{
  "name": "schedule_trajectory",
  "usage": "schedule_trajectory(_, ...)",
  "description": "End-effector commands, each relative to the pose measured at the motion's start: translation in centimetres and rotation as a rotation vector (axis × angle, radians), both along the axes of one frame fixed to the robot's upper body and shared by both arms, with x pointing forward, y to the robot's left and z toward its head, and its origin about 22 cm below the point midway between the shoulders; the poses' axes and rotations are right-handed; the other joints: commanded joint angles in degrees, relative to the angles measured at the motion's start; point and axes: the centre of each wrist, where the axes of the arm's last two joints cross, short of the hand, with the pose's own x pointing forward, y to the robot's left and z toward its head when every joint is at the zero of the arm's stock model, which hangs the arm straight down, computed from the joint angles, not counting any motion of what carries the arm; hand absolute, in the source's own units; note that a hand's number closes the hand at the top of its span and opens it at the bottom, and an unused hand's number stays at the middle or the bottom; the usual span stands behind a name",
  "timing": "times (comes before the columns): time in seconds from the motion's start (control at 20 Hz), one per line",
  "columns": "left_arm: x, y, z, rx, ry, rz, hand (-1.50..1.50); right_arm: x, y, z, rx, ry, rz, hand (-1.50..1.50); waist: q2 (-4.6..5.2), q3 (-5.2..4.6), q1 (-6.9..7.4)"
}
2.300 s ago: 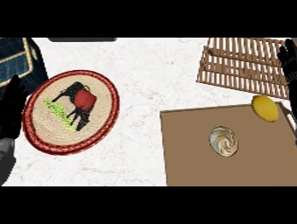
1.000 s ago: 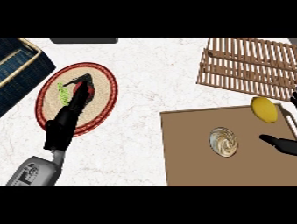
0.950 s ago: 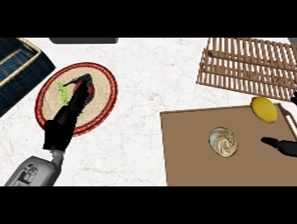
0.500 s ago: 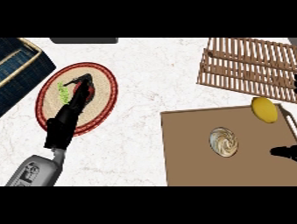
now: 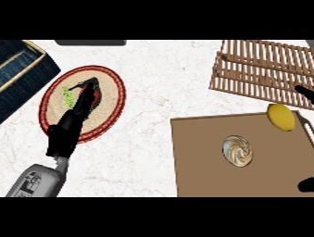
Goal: Pick the cupcake from the tray and place it in the tiered shelf
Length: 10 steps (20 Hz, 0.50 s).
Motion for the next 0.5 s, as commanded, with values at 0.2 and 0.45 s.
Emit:
schedule_trajectory(0.2,1.2,-0.3,-1.0,-0.001,-0.011,0.003,0.00,-1.7,5.6,0.5,-0.076,0.029,-0.007,-1.50,0.17,0.09,-0.09)
schedule_trajectory(0.45,0.8,-0.2,-0.9,0.006,0.008,-0.005,0.00,-1.5,7.0,-0.9,-0.088,0.022,-0.014,-1.50,0.17,0.11,0.02)
